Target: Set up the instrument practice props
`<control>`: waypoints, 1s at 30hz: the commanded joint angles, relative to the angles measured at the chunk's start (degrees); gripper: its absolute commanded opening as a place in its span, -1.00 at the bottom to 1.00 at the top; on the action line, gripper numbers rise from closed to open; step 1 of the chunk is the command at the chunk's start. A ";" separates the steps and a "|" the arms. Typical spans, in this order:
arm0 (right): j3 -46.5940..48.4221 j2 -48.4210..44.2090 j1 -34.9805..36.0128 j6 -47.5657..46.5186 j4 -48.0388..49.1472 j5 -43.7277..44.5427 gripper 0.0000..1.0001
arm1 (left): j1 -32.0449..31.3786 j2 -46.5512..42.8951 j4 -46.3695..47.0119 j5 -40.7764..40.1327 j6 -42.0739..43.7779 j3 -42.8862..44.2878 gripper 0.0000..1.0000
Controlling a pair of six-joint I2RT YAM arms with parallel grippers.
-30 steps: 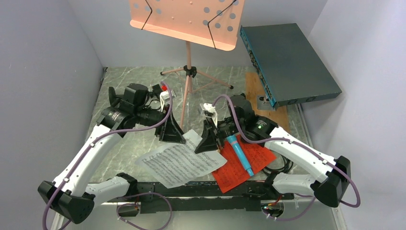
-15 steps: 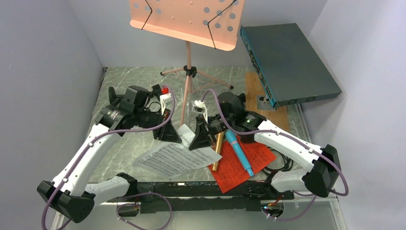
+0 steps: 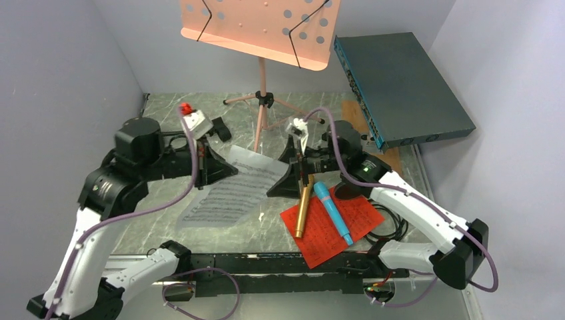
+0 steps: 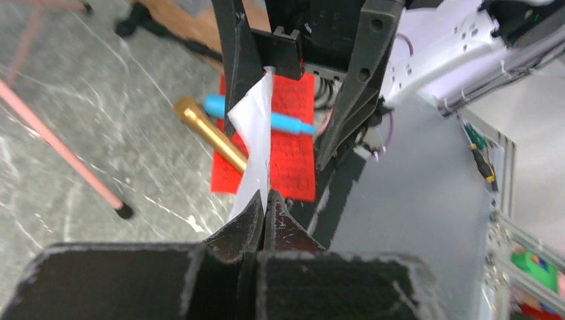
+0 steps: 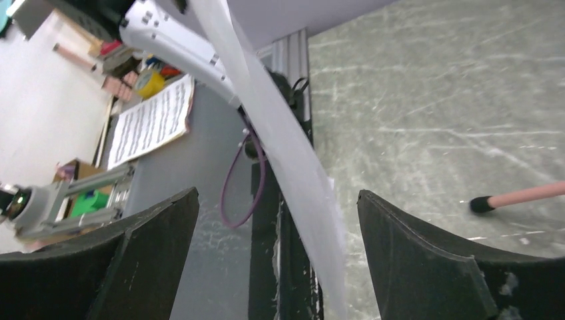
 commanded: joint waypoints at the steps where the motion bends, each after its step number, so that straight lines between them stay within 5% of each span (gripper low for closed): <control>1: -1.34 -3.77 -3.49 8.71 10.32 3.29 0.86 | -0.18 -3.94 7.35 -7.51 -4.26 3.46 -1.00; 7: -6.81 -5.38 -8.40 25.45 33.76 0.00 0.94 | -0.18 -7.66 14.60 -15.25 -9.97 4.51 -1.00; 19: -10.30 -4.57 -8.08 39.92 57.01 8.54 0.88 | -0.18 -9.94 36.47 -19.43 -23.32 -3.08 -1.00; 30: -12.27 -4.45 -8.23 34.24 53.63 15.56 0.85 | -0.18 -9.14 42.93 -13.74 -28.12 -2.19 -1.00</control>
